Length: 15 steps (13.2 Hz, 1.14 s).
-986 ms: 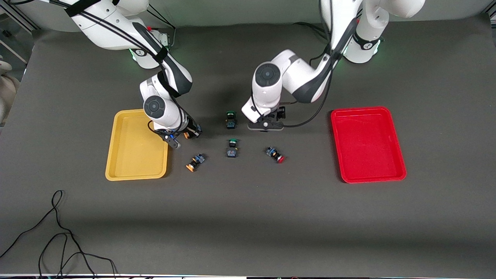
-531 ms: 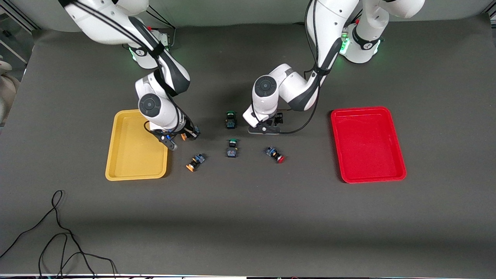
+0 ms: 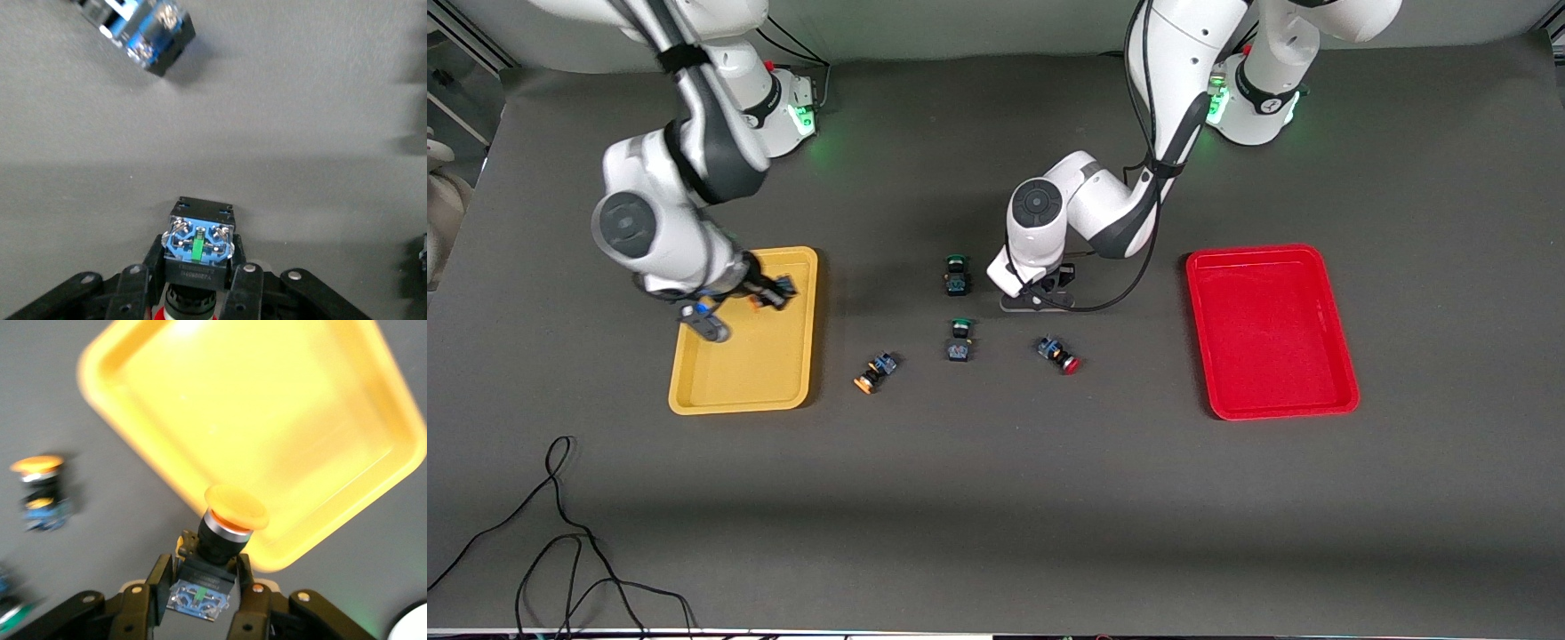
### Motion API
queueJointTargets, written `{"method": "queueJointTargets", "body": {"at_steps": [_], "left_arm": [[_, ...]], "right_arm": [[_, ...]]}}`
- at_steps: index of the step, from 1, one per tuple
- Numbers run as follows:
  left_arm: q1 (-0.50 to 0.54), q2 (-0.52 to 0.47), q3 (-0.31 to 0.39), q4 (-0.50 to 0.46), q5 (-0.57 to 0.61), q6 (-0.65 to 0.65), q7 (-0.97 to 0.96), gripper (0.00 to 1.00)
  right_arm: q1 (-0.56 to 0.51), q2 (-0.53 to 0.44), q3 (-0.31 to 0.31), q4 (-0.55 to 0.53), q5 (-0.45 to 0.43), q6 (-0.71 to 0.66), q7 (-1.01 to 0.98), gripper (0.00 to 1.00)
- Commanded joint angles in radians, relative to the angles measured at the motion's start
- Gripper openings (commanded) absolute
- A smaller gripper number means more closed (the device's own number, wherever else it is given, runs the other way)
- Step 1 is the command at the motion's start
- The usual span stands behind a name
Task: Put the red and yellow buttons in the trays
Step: 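Place the yellow button in the yellow tray while the left gripper carries the red button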
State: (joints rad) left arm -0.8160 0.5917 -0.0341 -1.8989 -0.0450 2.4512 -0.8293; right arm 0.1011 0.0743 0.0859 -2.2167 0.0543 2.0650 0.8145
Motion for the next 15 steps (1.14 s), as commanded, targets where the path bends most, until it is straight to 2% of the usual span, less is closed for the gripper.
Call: {"method": "queueJointTargets", "body": {"at_steps": [1,3,4,6,7,8,9,10,13,14,15], "left_arm": [[0.061,-0.091,0.011,-0.009,0.007,-0.041,-0.016,0.0],[0.147,-0.176,0.008,-0.011,0.004,-0.151,0.015,0.0],[0.202,-0.22,0.008,-0.031,-0.001,-0.19,0.048,0.0],[0.323,-0.318,0.008,-0.118,-0.003,-0.222,0.155,0.0],[0.398,-0.361,0.008,-0.165,-0.003,-0.225,0.235,0.0],[0.466,-0.387,0.009,-0.205,-0.003,-0.228,0.289,0.0],[0.524,-0.386,0.01,-0.222,-0.001,-0.23,0.344,0.0],[0.576,-0.376,0.011,-0.239,0.002,-0.219,0.408,0.0],[0.637,-0.304,0.013,-0.291,0.014,-0.109,0.47,0.0],[0.637,-0.273,0.013,-0.308,0.014,-0.057,0.47,0.0],[0.638,-0.236,0.013,-0.328,0.014,0.012,0.47,0.01]], "right_arm": [[0.006,-0.002,-0.067,-0.09,0.007,0.052,-0.089,0.12],[0.003,-0.001,-0.09,-0.205,0.007,0.201,-0.142,0.13],[0.003,0.022,-0.136,-0.243,0.007,0.28,-0.202,0.13],[0.003,0.077,-0.163,-0.25,0.01,0.331,-0.251,0.14],[0.003,0.093,-0.163,-0.251,0.013,0.348,-0.253,0.21],[0.003,0.104,-0.163,-0.25,0.033,0.354,-0.253,0.35],[0.005,0.104,-0.163,-0.25,0.042,0.356,-0.253,0.87],[0.005,0.101,-0.163,-0.248,0.042,0.348,-0.25,1.0],[0.012,0.061,-0.153,-0.19,0.044,0.293,-0.216,1.0],[0.014,0.059,-0.138,-0.131,0.044,0.243,-0.187,1.0],[0.014,0.068,-0.092,-0.048,0.044,0.183,-0.143,1.0]]}}
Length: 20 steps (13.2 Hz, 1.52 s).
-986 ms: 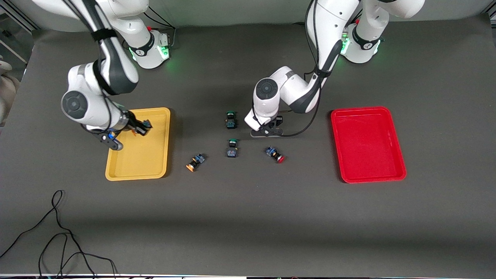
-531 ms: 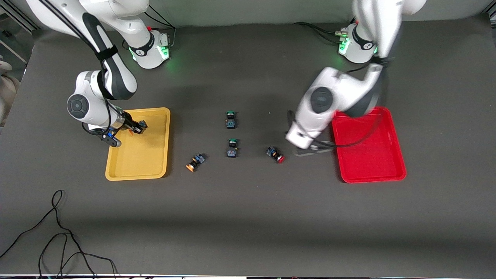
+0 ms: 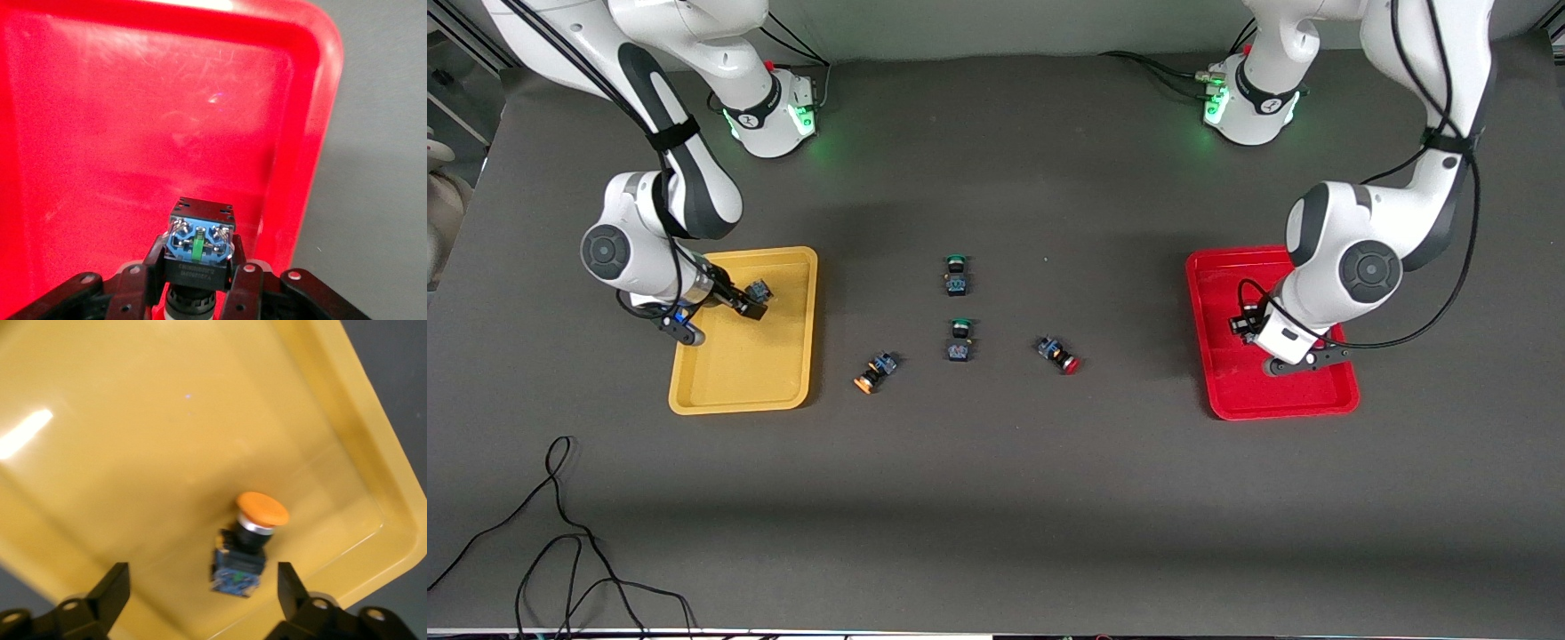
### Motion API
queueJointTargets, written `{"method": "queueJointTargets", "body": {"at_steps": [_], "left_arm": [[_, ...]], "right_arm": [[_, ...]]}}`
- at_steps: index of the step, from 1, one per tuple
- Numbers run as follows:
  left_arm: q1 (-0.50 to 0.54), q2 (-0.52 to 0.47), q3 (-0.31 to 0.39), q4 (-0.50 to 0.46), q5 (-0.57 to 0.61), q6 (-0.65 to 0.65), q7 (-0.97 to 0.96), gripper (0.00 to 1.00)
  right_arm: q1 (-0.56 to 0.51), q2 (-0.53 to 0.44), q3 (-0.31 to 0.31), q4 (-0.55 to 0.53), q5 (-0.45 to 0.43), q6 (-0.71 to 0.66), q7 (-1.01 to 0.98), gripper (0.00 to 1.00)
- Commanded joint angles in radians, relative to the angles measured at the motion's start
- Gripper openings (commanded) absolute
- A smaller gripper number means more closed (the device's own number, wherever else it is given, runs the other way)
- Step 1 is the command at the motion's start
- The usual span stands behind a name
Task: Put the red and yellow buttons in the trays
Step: 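Release the red button in the red tray while the right gripper grasps another yellow button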
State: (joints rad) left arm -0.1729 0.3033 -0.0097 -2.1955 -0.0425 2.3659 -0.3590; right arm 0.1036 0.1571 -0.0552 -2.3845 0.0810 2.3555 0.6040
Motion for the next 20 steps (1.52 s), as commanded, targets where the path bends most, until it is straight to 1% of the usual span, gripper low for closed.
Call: {"method": "queueJointTargets", "body": {"at_steps": [1,2,3,4,5,6,7,8,10,11,12,14,15,16,17,18,19,20], "left_arm": [[-0.005,0.084,-0.012,-0.047,0.012,0.163,0.0,0.08],[-0.004,0.097,-0.01,-0.047,0.012,0.176,0.002,0.23],[-0.002,0.092,-0.01,-0.046,0.013,0.173,0.008,0.44],[-0.002,0.088,-0.01,-0.044,0.013,0.168,0.02,0.94],[-0.002,0.079,-0.009,-0.038,0.012,0.162,0.017,1.0],[-0.002,0.042,0.0,-0.035,0.013,0.133,0.017,1.0],[0.0,-0.013,0.003,-0.024,0.012,0.057,0.023,1.0],[0.0,-0.064,0.008,0.0,0.013,-0.032,0.026,1.0],[0.0,-0.137,0.014,0.066,0.013,-0.181,0.046,1.0],[-0.002,-0.163,0.014,0.088,0.013,-0.212,0.058,1.0],[-0.005,-0.18,0.008,0.095,0.013,-0.215,0.063,1.0],[-0.042,-0.176,-0.016,0.128,0.012,-0.214,0.048,1.0],[-0.071,-0.162,-0.026,0.161,-0.002,-0.217,0.032,1.0],[-0.107,-0.133,-0.035,0.207,-0.007,-0.215,-0.041,1.0],[-0.155,-0.084,-0.048,0.27,-0.007,-0.215,-0.16,1.0],[-0.206,-0.026,-0.052,0.345,-0.007,-0.215,-0.27,1.0],[-0.261,0.034,-0.052,0.418,-0.005,-0.217,-0.359,1.0],[-0.305,0.08,-0.052,0.475,-0.004,-0.215,-0.444,1.0]], "right_arm": [[0.011,0.013,0.089,0.211,0.019,-0.148,0.135,1.0],[0.011,0.059,0.124,0.285,0.019,-0.157,0.202,1.0],[0.011,0.105,0.165,0.353,0.019,-0.159,0.264,1.0],[0.011,0.158,0.202,0.422,0.019,-0.157,0.319,1.0],[0.011,0.226,0.234,0.491,0.019,-0.151,0.363,1.0],[0.011,0.296,0.268,0.563,0.016,-0.145,0.409,1.0],[0.018,0.37,0.294,0.632,0.008,-0.131,0.454,1.0],[0.037,0.418,0.301,0.666,0.005,-0.096,0.492,1.0],[0.051,0.461,0.301,0.663,0.002,-0.036,0.513,1.0],[0.051,0.485,0.301,0.662,-0.016,-0.025,0.513,1.0],[0.053,0.502,0.301,0.657,-0.038,-0.021,0.514,1.0],[0.056,0.509,0.299,0.622,-0.044,-0.021,0.514,1.0],[0.054,0.504,0.299,0.608,-0.044,-0.022,0.514,1.0],[0.056,0.501,0.299,0.595,-0.044,-0.021,0.514,1.0],[0.057,0.504,0.299,0.587,-0.046,-0.018,0.513,0.95],[0.061,0.504,0.301,0.579,-0.047,-0.006,0.513,0.78],[0.061,0.503,0.301,0.571,-0.047,-0.002,0.513,0.54],[0.061,0.499,0.301,0.57,-0.047,-0.004,0.513,0.37]]}}
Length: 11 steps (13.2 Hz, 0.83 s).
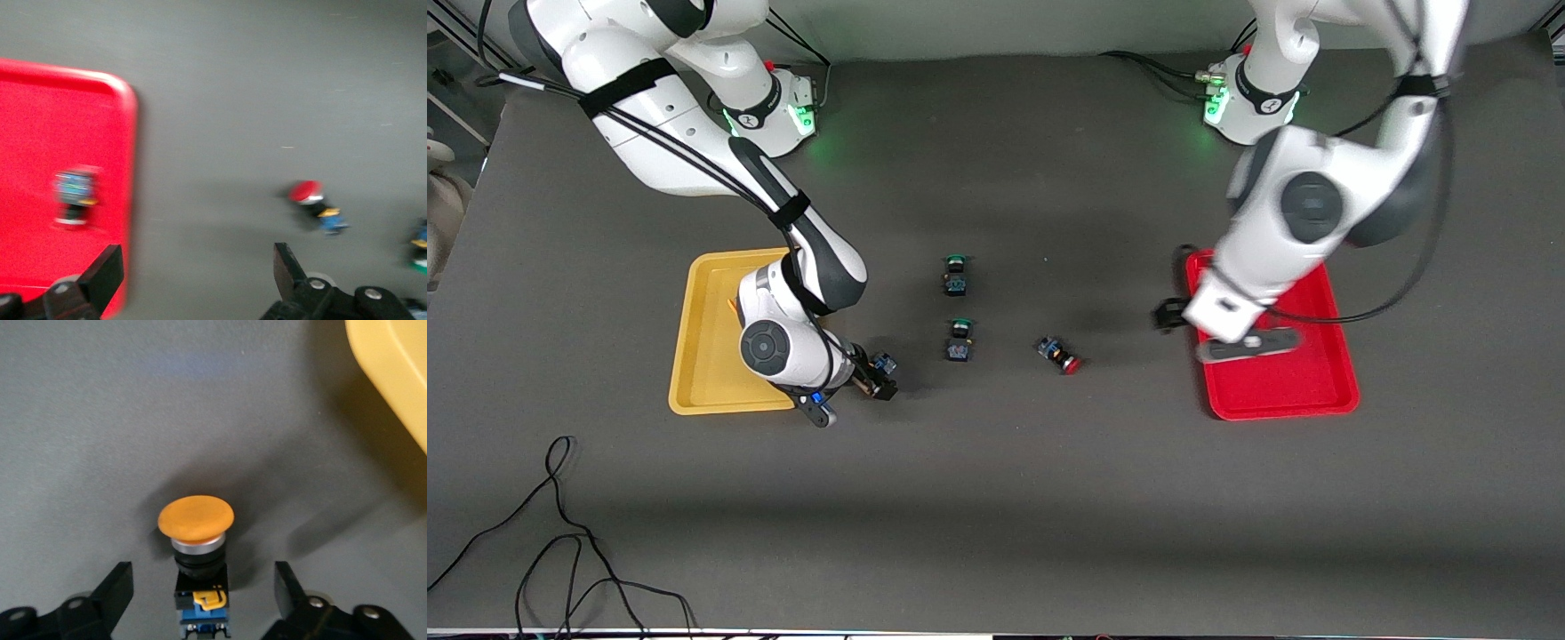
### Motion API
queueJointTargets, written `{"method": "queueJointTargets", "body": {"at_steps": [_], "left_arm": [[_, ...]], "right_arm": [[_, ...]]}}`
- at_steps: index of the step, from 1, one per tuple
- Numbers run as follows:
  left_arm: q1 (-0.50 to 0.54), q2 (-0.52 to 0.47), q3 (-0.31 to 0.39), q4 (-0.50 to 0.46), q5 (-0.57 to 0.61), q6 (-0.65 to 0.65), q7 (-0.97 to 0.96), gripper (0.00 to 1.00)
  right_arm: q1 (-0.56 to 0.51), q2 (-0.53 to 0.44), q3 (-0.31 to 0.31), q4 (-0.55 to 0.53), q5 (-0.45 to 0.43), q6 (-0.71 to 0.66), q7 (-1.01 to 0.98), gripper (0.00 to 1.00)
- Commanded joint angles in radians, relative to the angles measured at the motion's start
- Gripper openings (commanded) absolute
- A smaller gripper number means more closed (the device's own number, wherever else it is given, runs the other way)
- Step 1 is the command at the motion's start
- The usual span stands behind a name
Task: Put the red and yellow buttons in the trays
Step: 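Grasp the second red button with the left gripper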
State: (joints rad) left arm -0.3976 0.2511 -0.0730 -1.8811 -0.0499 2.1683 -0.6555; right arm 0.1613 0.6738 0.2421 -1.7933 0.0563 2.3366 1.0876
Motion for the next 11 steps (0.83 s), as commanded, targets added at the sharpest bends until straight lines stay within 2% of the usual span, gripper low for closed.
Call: {"method": "queueJointTargets", "body": {"at_steps": [1,3,6,7,8,10,11], "left_arm": [[-0.117,0.19,0.012,0.213,0.012,-0.013,-0.236,1.0],[-0.177,0.297,0.012,0.282,0.012,0.005,-0.324,1.0],[-0.193,0.437,0.012,0.339,0.007,0.056,-0.519,1.0],[-0.199,0.466,0.013,0.338,0.012,0.083,-0.559,1.0],[-0.204,0.488,0.012,0.338,0.012,0.093,-0.581,1.0],[-0.205,0.505,0.013,0.338,0.01,0.094,-0.611,1.0],[-0.205,0.511,0.013,0.338,0.01,0.096,-0.618,0.94]], "right_arm": [[0.003,-0.022,0.005,-0.021,-0.024,0.015,0.029,0.24],[0.001,-0.054,0.005,-0.023,-0.024,-0.008,0.017,0.09],[-0.02,-0.219,-0.007,-0.017,-0.023,-0.199,-0.003,0.08],[-0.046,-0.282,-0.02,-0.015,-0.02,-0.286,-0.084,0.08],[-0.068,-0.327,-0.042,-0.018,-0.012,-0.349,-0.166,0.08],[-0.068,-0.37,-0.154,-0.05,-0.01,-0.402,-0.303,0.08],[-0.069,-0.372,-0.205,-0.085,-0.009,-0.386,-0.369,0.08]]}}
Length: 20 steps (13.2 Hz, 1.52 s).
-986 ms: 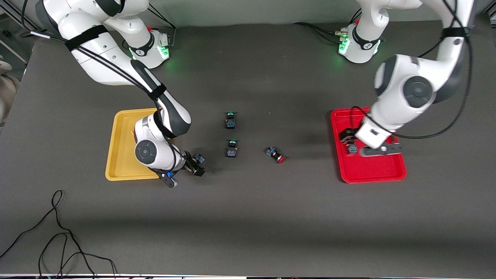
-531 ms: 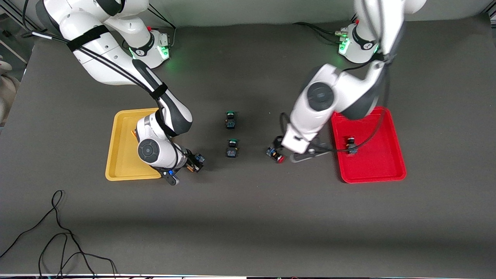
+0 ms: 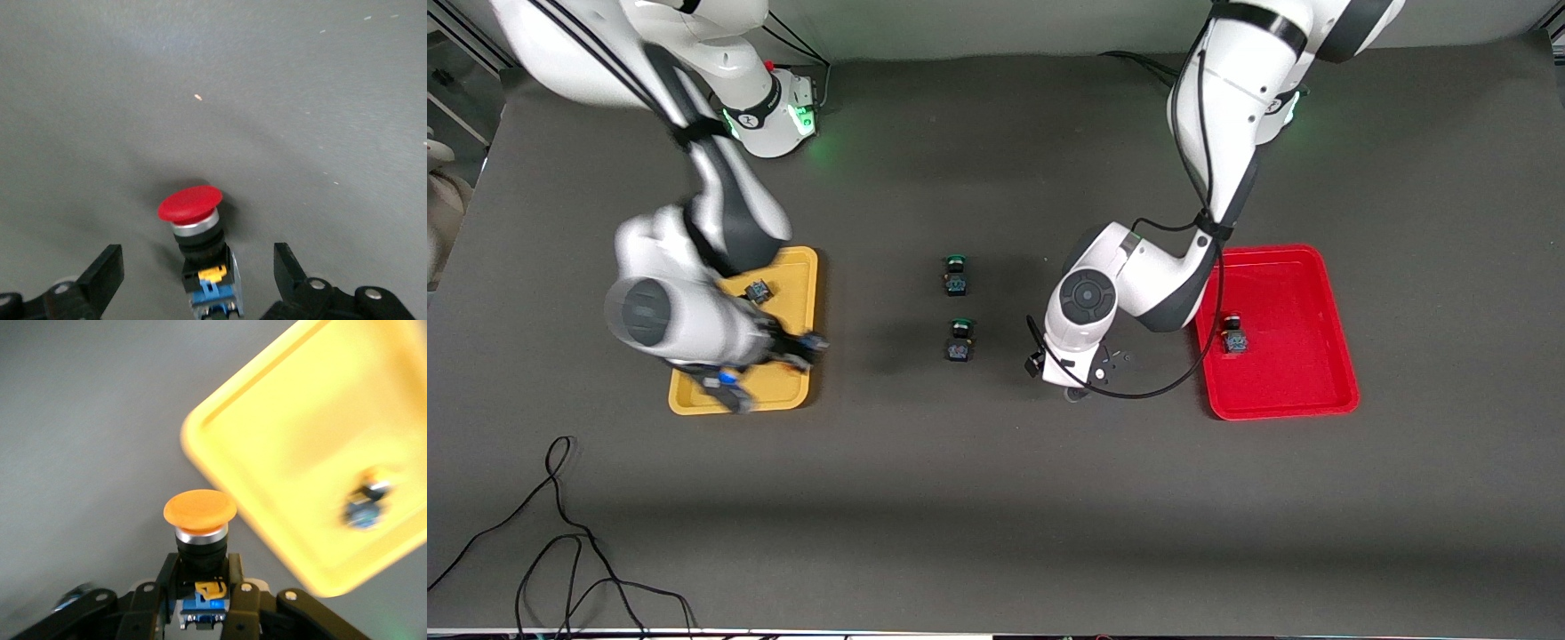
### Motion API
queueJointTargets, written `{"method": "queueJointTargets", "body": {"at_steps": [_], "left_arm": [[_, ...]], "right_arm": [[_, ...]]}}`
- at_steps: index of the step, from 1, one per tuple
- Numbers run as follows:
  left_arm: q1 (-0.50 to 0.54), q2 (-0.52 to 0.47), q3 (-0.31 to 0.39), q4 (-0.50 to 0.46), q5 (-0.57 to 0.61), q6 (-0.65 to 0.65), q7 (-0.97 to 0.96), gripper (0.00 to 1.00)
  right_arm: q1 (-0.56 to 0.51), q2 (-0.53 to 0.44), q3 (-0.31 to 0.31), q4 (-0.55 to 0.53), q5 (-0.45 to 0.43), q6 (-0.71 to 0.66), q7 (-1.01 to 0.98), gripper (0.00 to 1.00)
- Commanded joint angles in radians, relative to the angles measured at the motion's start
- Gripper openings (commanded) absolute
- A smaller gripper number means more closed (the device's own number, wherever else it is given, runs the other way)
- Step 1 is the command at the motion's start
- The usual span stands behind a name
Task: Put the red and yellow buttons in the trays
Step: 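Place the yellow button in the yellow tray while the left gripper carries the red button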
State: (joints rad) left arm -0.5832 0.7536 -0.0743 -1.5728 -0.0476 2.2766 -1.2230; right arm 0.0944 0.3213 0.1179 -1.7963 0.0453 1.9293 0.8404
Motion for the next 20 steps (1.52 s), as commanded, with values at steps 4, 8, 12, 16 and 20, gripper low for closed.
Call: {"method": "queueJointTargets", "body": {"at_steps": [4,8,12,16,20], "left_arm": [[-0.02,0.009,0.013,0.028,0.008,-0.019,-0.052,0.0],[-0.015,0.001,0.014,0.031,0.009,-0.034,-0.04,0.0],[0.063,-0.118,0.018,0.021,0.012,-0.254,0.202,0.0],[0.264,-0.374,0.016,-0.175,-0.008,-0.39,0.653,0.0],[0.472,-0.484,0.024,-0.348,0.035,-0.371,1.056,0.0]], "right_arm": [[-0.005,0.034,-0.156,-0.273,0.004,0.317,-0.273,0.1],[-0.005,0.07,-0.156,-0.319,0.014,0.43,-0.271,0.14],[-0.001,0.055,-0.156,-0.318,0.042,0.424,-0.271,1.0],[0.002,-0.095,-0.15,-0.241,0.042,0.201,-0.273,1.0],[0.005,-0.29,-0.12,-0.155,0.041,0.013,-0.294,1.0]]}}
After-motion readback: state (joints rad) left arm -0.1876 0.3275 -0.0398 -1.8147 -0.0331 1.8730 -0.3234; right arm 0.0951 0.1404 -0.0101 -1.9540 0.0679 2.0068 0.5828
